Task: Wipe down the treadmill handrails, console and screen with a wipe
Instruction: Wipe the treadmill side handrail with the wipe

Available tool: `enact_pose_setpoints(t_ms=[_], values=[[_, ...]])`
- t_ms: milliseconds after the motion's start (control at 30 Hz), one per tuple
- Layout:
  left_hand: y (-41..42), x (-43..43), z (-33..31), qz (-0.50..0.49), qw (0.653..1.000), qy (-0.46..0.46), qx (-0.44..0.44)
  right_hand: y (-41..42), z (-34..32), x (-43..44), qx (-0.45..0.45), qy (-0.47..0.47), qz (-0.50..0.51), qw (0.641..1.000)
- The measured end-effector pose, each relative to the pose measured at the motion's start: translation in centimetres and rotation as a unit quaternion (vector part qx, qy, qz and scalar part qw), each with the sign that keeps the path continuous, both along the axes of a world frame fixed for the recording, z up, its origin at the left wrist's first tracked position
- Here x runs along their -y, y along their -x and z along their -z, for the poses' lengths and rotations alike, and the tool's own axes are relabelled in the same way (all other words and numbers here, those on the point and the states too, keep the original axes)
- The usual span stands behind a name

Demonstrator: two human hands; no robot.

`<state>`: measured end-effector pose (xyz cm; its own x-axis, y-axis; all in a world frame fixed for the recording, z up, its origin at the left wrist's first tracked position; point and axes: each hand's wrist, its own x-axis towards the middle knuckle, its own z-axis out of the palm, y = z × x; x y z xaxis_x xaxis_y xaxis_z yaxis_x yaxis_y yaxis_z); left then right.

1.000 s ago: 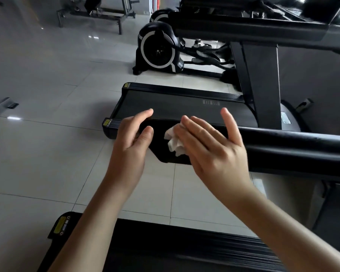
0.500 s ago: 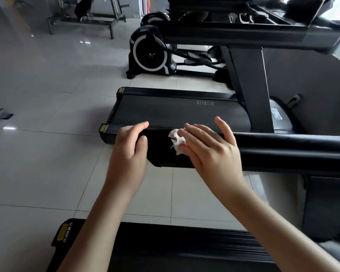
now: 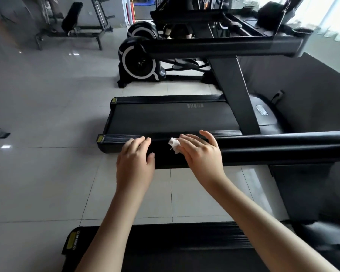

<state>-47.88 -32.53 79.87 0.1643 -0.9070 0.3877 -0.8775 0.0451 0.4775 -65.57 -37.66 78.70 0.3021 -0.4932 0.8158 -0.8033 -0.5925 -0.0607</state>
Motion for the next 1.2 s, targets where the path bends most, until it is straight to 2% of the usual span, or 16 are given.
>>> enact_pose_setpoints(t_ms=[333,633,867,1067,1200], values=[[-0.7,0.0,-1.9,0.018,0.994,-0.085,-0.063,0.0,-0.5,-1.0,0.007,-0.040,0.036,0.999],[-0.4,-0.2,-2.7,0.008,0.990,-0.126,-0.057,-0.6,-0.2,-2.1,0.026,-0.099,0.051,0.993],[-0.2,-0.2,-3.4,-0.019,0.989,-0.142,-0.048,-0.8,-1.0,-2.5,0.028,-0.122,0.043,0.991],[-0.1,-0.2,-2.9,-0.016,0.992,-0.118,-0.045,-1.2,-1.0,-2.8,0.057,-0.163,0.052,0.984],[-0.4,-0.1,-2.6,-0.015,0.992,-0.105,-0.061,-1.5,-1.2,-2.9,0.068,-0.134,0.072,0.986]])
